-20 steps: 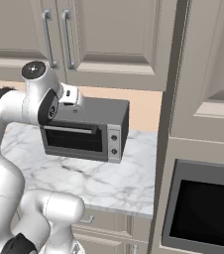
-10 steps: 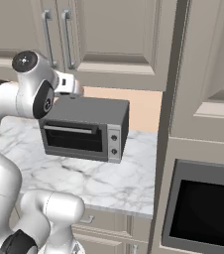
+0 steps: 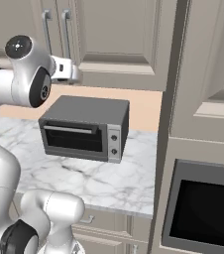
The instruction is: Open the cabinet, pick the kettle from the cabinet, and place it in the sink.
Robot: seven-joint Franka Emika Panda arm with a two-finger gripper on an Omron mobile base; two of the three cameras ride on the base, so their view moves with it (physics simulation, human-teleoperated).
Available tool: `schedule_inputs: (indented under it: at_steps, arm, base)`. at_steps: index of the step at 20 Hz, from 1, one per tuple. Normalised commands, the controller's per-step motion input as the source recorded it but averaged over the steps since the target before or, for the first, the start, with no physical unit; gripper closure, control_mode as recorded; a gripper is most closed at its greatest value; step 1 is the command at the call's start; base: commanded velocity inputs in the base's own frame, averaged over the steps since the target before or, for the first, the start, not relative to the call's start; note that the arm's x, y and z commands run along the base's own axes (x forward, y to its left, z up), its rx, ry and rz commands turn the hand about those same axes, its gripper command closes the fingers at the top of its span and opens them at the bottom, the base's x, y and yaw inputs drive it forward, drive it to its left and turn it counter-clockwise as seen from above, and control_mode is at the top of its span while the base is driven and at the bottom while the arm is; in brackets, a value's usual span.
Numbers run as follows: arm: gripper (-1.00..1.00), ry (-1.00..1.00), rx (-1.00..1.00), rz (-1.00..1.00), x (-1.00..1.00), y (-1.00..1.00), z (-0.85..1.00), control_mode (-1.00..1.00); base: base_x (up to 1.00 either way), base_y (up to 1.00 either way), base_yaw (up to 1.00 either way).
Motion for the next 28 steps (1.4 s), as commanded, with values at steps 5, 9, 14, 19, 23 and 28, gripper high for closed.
schedule_inputs:
  at_steps: [5, 9, 14, 19, 23, 28]
  arm:
    - [-1.00, -0.07, 0.00, 0.00, 0.10, -0.01, 0.37, -1.00]
    - [-1.00, -0.07, 0.00, 0.00, 0.16, -0.01, 0.32, -1.00]
    - [-1.00, -0.07, 0.00, 0.00, 0.27, -0.06, 0.21, -1.00]
    - [-1.00, -0.08, 0.00, 0.00, 0.33, -0.07, 0.16, -1.00]
    - [-1.00, -0.09, 0.00, 0.00, 0.33, 0.00, 0.18, -1.00]
    - [-1.00, -0.07, 0.00, 0.00, 0.33, 0.03, 0.20, -1.00]
  base:
    - [0.00, 0.00, 0.00]
    - [0.00, 0.00, 0.00]
    - [0.00, 0.00, 0.00]
    - [0.00, 0.00, 0.00]
    - [0.00, 0.00, 0.00]
    - [0.00, 0.00, 0.00]
